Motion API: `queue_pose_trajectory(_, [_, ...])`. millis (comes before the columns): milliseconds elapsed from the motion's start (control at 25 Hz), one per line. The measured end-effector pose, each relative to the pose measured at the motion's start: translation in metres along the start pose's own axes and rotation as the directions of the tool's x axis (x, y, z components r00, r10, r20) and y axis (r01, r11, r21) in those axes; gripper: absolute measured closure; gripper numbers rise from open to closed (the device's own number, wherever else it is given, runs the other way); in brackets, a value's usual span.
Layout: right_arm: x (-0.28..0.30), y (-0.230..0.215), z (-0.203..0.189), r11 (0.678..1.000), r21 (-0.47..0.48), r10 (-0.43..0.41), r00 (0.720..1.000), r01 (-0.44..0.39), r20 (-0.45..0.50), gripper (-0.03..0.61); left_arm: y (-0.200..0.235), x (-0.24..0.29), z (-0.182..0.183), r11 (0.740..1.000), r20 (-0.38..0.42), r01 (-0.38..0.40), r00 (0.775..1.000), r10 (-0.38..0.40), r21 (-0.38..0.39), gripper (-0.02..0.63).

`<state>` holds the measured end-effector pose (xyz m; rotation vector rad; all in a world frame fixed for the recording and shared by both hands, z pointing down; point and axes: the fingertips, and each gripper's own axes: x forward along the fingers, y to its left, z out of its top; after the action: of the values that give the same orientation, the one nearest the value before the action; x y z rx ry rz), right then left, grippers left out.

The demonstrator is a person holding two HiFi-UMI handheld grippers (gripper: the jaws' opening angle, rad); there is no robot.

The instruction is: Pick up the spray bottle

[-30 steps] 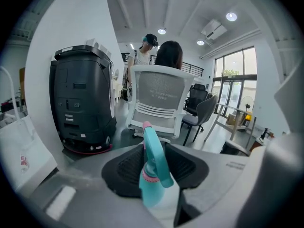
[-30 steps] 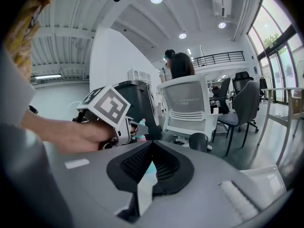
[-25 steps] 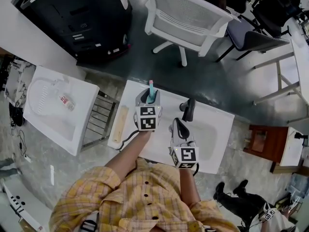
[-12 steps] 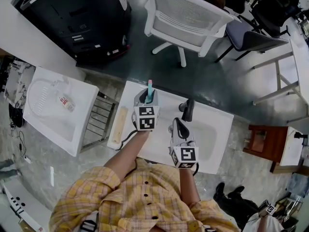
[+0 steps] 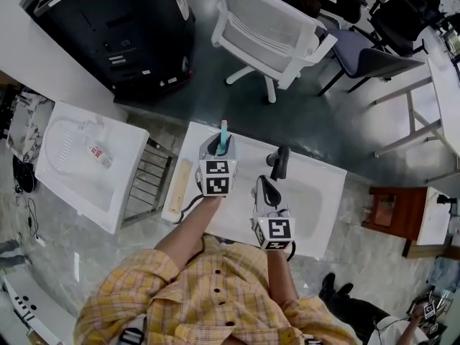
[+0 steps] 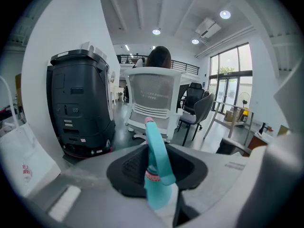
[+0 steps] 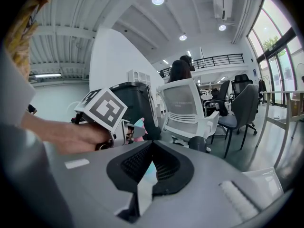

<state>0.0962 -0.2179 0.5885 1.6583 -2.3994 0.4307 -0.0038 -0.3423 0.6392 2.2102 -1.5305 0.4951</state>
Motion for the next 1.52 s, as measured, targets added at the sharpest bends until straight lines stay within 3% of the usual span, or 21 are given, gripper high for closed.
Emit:
queue_pose_trajectory(920, [-0.025, 0.012, 0.034, 1.0, -0.007, -0.002, 0.997, 0.002, 0.071, 0.577, -0.007, -0.061, 0.035, 0.998, 0.117, 0.063, 0.991, -0.066, 0.025, 0.506])
queue_pose_trajectory(1520, [-0.047, 0.014, 0.064, 1.0, 0.005, -0.016, 0.99, 0.016, 0.14, 0.577, -0.027, -0.111, 0.055, 0.988, 0.206, 0.125, 0.968, -0.141, 0.088, 0.505])
